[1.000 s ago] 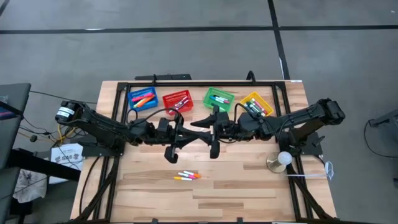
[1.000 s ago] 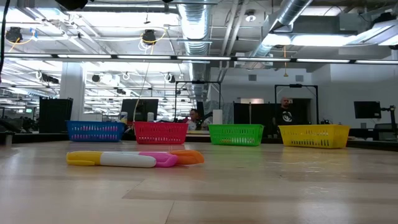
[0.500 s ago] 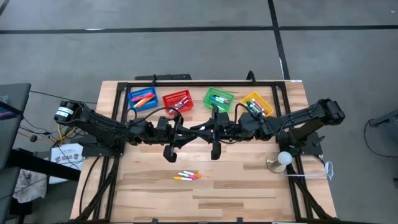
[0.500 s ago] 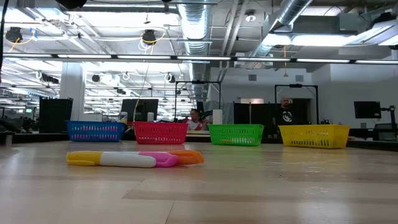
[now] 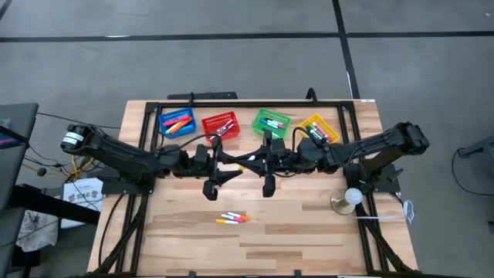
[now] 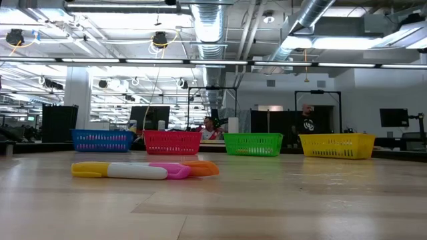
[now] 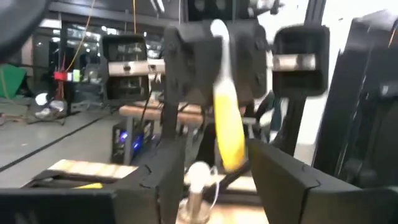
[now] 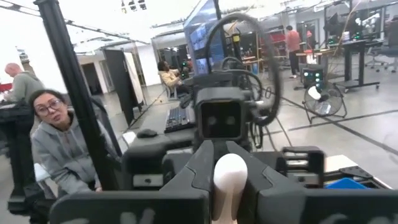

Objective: Pick & Place Markers
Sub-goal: Put the top small yellow highlighter pen into the green bin

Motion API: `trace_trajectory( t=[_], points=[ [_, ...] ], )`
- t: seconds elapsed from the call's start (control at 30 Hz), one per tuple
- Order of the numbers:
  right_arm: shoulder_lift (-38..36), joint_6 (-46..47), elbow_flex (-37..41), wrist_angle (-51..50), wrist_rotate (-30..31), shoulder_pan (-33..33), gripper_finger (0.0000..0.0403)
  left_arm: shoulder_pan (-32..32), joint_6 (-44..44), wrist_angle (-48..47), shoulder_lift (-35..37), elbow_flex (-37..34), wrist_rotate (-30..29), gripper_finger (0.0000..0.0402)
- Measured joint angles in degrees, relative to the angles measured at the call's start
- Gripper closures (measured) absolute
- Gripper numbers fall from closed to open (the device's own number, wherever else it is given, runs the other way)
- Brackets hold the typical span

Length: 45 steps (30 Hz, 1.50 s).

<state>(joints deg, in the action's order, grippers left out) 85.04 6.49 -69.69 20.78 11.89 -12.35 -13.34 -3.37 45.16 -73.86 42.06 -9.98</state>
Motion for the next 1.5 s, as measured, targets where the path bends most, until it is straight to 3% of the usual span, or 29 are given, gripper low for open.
trace_trajectory(
  t=[0.33, 0.57, 0.7, 1.13, 1.5],
  points=[
    [-4.2, 0.0, 0.0, -14.9, -1.4, 5.3, 0.0386, -0.3, 4.0, -19.7, 11.1, -0.3, -3.8, 0.0218],
    [-3.8, -0.8, 0.0, -30.5, -1.4, 12.1, 0.0384, -0.3, -2.2, -21.9, 15.8, -6.3, -4.0, 0.0229],
    [-0.5, -2.8, 0.1, -36.4, -1.4, 18.0, 0.0385, -0.3, -5.7, -22.3, 16.2, -10.4, -4.0, 0.0234],
    [15.0, -11.6, 0.1, -42.1, -7.4, 37.3, 0.0383, -0.3, -10.6, -23.4, 16.0, -22.6, -3.9, 0.0239],
    [22.6, -14.0, 0.0, -42.3, -7.4, 42.9, 0.0353, -0.1, -11.9, -23.2, 15.7, -24.4, -4.7, 0.0239]
  ],
)
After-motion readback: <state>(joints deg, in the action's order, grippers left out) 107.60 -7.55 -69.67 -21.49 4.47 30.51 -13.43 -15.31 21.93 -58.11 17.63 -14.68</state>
